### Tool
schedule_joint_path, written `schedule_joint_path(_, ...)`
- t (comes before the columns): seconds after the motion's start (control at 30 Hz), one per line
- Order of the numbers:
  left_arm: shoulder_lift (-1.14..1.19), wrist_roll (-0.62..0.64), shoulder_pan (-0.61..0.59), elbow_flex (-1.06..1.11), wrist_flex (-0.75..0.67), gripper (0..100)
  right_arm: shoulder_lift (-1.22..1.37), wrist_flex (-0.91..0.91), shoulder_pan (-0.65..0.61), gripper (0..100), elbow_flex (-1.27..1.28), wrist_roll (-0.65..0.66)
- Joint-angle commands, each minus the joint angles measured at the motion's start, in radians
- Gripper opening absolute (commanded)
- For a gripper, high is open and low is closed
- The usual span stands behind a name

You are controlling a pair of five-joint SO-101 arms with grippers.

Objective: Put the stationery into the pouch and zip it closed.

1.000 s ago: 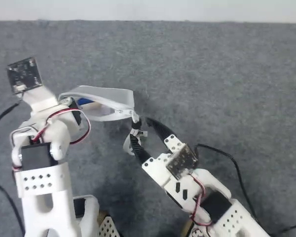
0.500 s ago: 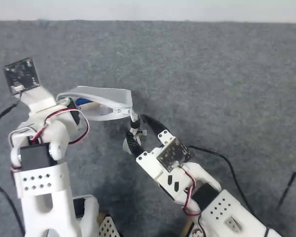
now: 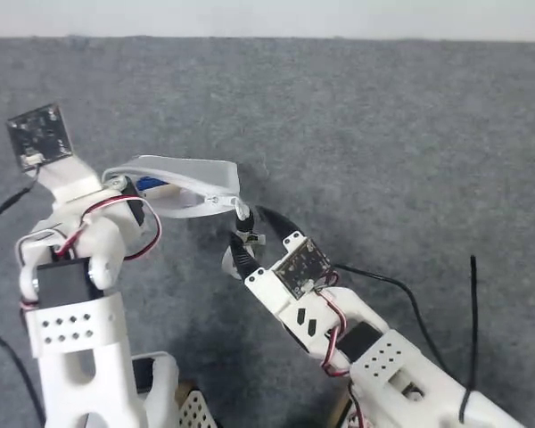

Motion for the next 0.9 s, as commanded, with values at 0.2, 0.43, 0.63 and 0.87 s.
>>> schedule_joint_path(0.2, -0.041, 0.009, -0.009, -0.024, -0.044, 1, 0.013, -0.077, 0.013, 17.7, -0.068, -0.011)
schedule_joint_path(0.43, -0.043, 0.009, -0.009, -0.016, -0.046, 1, 0.021, -0.077, 0.013, 17.7, -0.068, -0.011)
schedule_joint_path(0.63, -0.043, 0.009, -0.009, -0.016, -0.046, 1, 0.021, -0.077, 0.013, 17.6, -0.069, -0.011)
schedule_joint_path(0.87, -0.041, 0.009, -0.009, -0.016, -0.046, 1, 0.022, -0.077, 0.013, 17.6, -0.072, -0.011)
